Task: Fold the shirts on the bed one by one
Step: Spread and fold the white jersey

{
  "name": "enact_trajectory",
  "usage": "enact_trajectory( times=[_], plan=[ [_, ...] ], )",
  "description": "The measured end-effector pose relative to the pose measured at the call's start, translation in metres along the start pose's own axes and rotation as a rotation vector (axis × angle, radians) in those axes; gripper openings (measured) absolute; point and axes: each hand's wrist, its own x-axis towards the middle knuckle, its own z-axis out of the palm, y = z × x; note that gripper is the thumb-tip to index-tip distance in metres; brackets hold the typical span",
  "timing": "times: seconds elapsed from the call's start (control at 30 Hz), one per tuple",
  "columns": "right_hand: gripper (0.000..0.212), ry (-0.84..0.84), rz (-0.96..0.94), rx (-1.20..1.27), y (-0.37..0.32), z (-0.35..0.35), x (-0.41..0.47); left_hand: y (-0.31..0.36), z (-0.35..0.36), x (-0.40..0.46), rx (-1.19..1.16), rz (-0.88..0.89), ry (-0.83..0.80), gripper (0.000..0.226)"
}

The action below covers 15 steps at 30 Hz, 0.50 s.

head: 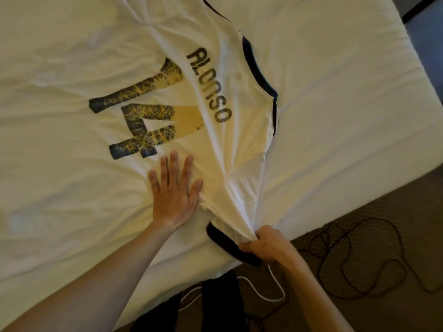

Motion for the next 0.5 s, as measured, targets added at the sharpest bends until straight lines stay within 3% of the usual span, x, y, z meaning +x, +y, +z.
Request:
enact_trajectory(
  times=[0.07, 0.17, 0.23, 0.3, 0.37, 0.43, 0.5],
  plan=[
    [0.036, 0.010, -0.014, -0.021, 0.005, -0.005, -0.004, -0.005, 0.000, -0.005, -0.008, 0.024, 0.019, 0.067],
    [0.055, 0.192, -0.092, 0.231, -0.007, 0.000, -0.019, -0.011, 0.001, -0.010, -0.005, 0.051, 0.034, 0.069],
    [0.038, 0.393, -0.172, 0.371, -0.013, 0.012, -0.026, -0.013, 0.001, -0.014, -0.007, 0.063, 0.013, 0.076],
    [0.018, 0.610, -0.310, 0.121, -0.019, 0.028, -0.035, -0.015, 0.002, -0.020, 0.002, 0.085, 0.002, 0.084],
    [0.027, 0.771, -0.474, -0.144, -0.022, 0.038, -0.043, -0.017, 0.003, -0.027, 0.033, 0.125, -0.007, 0.090],
    [0.042, 0.555, -0.506, -0.329, -0.027, 0.033, -0.043, -0.018, 0.003, -0.030, 0.060, 0.136, -0.018, 0.095],
    [0.051, 0.246, -0.353, -0.326, -0.034, 0.008, -0.036, -0.015, 0.004, -0.032, 0.057, 0.116, -0.042, 0.099]
  ],
)
